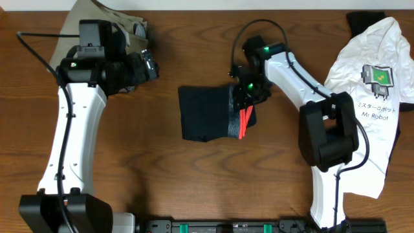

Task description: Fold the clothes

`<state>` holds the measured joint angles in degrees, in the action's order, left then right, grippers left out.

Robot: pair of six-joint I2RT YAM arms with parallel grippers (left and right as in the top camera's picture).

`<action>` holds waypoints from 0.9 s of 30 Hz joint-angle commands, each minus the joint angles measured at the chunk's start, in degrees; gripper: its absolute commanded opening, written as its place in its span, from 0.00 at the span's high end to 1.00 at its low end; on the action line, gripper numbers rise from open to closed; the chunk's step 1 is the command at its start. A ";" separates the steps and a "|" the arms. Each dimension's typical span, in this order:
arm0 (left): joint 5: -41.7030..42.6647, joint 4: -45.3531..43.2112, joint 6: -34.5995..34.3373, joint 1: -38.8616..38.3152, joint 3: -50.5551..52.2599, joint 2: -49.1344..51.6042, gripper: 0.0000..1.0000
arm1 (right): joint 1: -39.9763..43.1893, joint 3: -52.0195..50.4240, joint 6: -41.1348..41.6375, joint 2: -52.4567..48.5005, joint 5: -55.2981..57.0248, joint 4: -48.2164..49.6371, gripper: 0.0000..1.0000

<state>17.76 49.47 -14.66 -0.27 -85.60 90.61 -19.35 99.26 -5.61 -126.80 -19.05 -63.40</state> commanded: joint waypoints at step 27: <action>-1.16 8.61 14.08 -23.12 0.00 18.73 0.94 | 10.40 11.61 0.81 0.92 0.87 -3.63 0.92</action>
<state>18.85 56.64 -2.63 -23.86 -85.56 107.77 -9.43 110.15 -4.78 -126.82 -18.33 -66.98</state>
